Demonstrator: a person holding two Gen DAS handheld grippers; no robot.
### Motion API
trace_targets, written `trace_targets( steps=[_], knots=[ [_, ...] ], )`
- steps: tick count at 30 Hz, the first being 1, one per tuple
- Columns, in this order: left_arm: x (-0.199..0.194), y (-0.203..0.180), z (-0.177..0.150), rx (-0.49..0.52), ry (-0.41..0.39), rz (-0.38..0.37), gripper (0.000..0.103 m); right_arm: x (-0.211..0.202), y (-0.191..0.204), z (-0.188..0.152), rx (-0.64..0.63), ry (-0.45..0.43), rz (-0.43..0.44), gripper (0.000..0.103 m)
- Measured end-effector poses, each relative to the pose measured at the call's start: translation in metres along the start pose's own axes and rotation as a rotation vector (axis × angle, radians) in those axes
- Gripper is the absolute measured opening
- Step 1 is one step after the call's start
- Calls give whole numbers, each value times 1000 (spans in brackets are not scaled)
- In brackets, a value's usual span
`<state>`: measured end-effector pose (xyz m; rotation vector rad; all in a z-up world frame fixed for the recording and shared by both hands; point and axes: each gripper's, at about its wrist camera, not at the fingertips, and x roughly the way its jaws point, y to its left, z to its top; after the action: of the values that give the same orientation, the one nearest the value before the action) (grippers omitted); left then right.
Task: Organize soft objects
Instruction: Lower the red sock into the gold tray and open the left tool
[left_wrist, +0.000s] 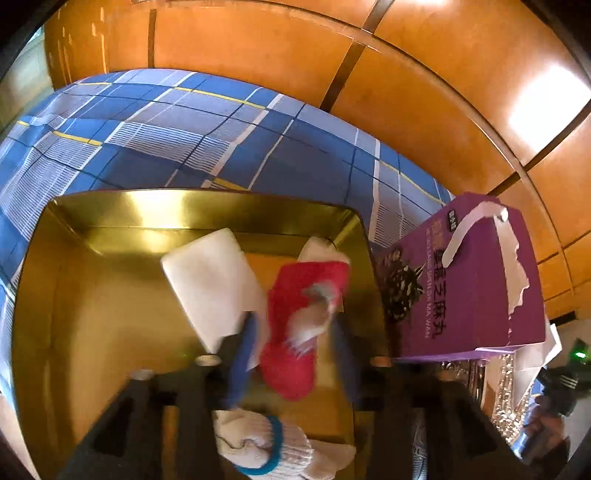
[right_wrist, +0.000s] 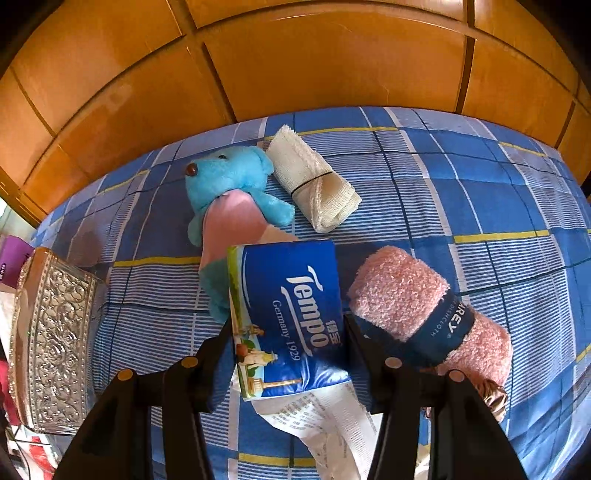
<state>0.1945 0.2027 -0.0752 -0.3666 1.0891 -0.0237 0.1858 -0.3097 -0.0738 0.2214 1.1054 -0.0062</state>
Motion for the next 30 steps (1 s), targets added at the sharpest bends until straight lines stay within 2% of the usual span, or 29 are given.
trace_targets(
  steps=[4,7,10,14,19,22,24,30],
  knots=[
    [-15,-5,-15,41,-84,66,56,0,0,-1,7,0,-8,53],
    [-30,-5,-32,60,-115,132,58,0,1,-1,9,-3,-13,53],
    [-45,-5,-49,94,-153,149,58,-3,2,-1,20,-14,-16,53],
    [-58,-5,-68,126,-188,155,64,-13,11,3,16,-44,0,53],
    [-72,-4,-89,136,-207,157,64,-23,29,15,-18,-68,8,53],
    [-75,-5,-98,142,-211,167,67,-24,42,22,-37,-67,10,53],
    [-79,-5,-102,142,-220,179,74,-26,52,26,-52,-68,17,53],
    [-97,-7,-110,148,-269,173,75,-45,103,46,-137,-106,69,53]
  ],
)
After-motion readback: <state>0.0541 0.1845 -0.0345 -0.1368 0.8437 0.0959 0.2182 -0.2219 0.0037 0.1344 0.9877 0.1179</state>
